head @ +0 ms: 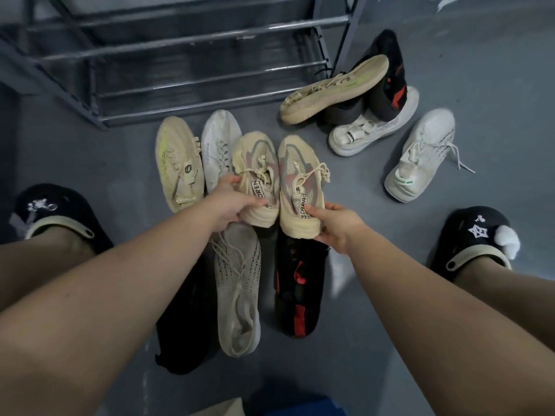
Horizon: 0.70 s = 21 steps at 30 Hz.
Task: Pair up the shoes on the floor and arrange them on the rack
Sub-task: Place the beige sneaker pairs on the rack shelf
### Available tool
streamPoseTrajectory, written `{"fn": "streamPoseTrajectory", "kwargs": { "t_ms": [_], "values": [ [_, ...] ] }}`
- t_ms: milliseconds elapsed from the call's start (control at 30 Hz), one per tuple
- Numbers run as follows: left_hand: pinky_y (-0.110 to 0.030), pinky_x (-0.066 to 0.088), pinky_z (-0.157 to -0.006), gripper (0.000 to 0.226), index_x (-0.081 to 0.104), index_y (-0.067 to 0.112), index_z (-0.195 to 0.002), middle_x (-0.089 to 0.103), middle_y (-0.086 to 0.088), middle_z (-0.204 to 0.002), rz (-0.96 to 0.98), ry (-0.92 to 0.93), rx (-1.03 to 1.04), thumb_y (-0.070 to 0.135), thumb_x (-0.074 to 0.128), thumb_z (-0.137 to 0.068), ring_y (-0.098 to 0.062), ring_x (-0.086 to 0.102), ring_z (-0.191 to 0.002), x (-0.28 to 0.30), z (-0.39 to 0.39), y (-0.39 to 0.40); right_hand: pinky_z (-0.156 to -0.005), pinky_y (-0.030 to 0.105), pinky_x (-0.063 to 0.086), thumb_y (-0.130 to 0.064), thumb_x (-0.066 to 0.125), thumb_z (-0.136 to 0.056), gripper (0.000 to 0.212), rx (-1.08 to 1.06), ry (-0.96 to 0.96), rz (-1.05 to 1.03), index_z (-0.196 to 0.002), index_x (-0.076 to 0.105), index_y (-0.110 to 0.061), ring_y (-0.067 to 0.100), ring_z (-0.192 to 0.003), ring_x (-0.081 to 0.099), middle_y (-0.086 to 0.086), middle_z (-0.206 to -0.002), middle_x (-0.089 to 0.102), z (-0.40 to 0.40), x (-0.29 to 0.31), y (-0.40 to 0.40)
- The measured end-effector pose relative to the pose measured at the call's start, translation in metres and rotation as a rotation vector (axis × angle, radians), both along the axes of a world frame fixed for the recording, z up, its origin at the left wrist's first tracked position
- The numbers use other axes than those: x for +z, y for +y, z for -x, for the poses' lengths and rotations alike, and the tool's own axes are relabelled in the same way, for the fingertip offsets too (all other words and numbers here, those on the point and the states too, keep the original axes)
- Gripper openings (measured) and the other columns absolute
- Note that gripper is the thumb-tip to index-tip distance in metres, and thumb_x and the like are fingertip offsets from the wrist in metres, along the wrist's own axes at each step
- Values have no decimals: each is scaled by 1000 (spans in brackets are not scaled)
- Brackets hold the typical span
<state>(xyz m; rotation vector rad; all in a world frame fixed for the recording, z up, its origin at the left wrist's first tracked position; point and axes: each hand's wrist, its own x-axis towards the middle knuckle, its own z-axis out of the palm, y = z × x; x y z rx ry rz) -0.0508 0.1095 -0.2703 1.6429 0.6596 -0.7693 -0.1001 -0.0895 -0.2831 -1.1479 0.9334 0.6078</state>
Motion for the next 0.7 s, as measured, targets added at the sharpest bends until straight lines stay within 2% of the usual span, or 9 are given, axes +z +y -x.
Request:
{"fn": "streamPoseTrajectory", "kwargs": {
  "t_ms": [67, 167, 267, 400, 500, 600, 700],
  "values": [
    [-37, 54, -71, 82, 32, 13, -141, 56, -8, -124, 116, 32, 104, -6, 72, -72, -23, 60, -97, 13, 12, 8, -56, 27, 58, -13, 72, -82, 49, 9, -14, -31, -126, 52, -4, 16, -78, 65, 6, -96, 67, 9, 11, 4],
    [-39, 54, -73, 79, 34, 11, -142, 58, -11, -125, 210, 19, 222, -10, 68, -74, -26, 61, -98, 28, 32, 24, -51, 24, 57, -14, 72, -82, 47, 22, -41, -53, -124, 54, -6, 16, -79, 66, 5, -97, 68, 22, 27, 16],
    [-39, 57, -72, 84, 35, 9, -143, 58, -14, -129, 265, -6, 281, -10, 70, -68, -27, 63, -104, 47, 47, 43, -54, 24, 58, -13, 70, -84, 39, 55, -99, -85, -119, 54, -7, 16, -79, 65, 5, -93, 68, 30, 47, 30],
    [-30, 59, -57, 70, 37, 8, -142, 62, -12, -121, 298, -66, 296, -10, 63, -79, -21, 66, -91, 84, 57, 66, -53, 26, 57, -13, 70, -84, 43, 113, -183, -85, -123, 54, -4, 17, -77, 66, 7, -93, 68, 33, 78, 49],
    [-30, 58, -63, 59, 42, 6, -138, 66, -8, -107, 320, -117, 264, -10, 58, -83, -19, 65, -87, 114, 60, 80, -52, 25, 54, -14, 70, -84, 38, 149, -248, -76, -118, 57, -5, 17, -74, 66, 7, -91, 68, 29, 104, 61],
    [-25, 59, -60, 47, 50, 5, -131, 69, -7, -99, 338, -178, 227, -9, 54, -86, -18, 66, -85, 150, 61, 95, -53, 26, 54, -15, 68, -85, 21, 198, -330, -69, -104, 61, -8, 17, -73, 64, 5, -85, 68, 21, 135, 70],
    [-24, 57, -57, 43, 55, 4, -127, 71, -6, -92, 331, -229, 214, -9, 54, -86, -16, 68, -79, 184, 57, 108, -60, 30, 54, -14, 69, -85, 19, 231, -410, -49, -101, 61, -8, 18, -74, 63, 6, -84, 68, 12, 164, 79]
  ]
}}
